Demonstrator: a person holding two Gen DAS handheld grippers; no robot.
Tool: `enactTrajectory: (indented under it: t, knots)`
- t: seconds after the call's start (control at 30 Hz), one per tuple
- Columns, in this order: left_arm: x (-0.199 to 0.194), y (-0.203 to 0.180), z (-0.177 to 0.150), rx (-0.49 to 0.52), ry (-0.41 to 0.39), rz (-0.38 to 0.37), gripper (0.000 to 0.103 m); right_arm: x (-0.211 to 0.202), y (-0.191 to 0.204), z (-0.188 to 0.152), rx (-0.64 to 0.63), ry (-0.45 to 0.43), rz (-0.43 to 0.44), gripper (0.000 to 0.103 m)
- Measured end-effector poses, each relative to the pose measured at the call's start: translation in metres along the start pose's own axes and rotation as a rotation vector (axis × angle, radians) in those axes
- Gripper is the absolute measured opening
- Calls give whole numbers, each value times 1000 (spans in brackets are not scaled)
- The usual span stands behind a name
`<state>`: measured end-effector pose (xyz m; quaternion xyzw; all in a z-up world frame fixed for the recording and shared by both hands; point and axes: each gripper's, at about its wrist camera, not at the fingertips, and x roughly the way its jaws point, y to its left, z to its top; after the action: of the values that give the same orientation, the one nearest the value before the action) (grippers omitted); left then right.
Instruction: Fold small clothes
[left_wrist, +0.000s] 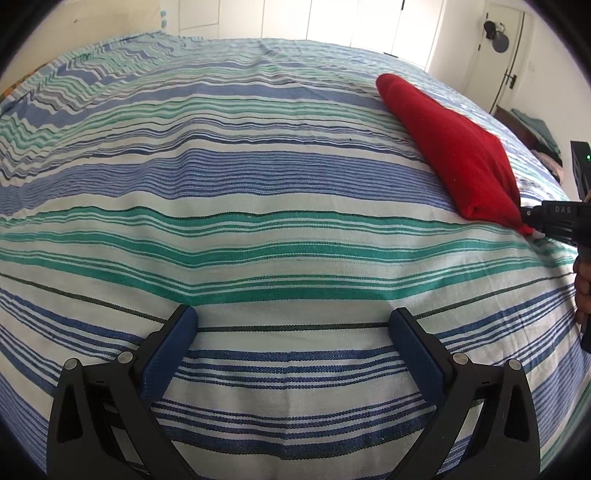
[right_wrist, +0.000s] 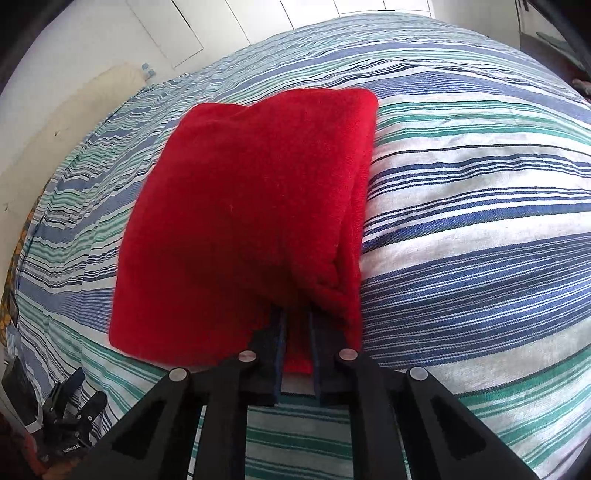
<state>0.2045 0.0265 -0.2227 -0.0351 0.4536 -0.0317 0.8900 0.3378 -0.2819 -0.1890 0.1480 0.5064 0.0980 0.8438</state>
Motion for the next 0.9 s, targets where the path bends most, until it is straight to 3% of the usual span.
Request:
enactTrajectory:
  t: [0.5,0.9]
  knots:
    - [-1,-1,0,8,-3,7,102,0,-11,-10,-19,-24,-12,11]
    - [-1,-4,0,9,-5,10,102,-11,-29,-23,43,-40,54,11]
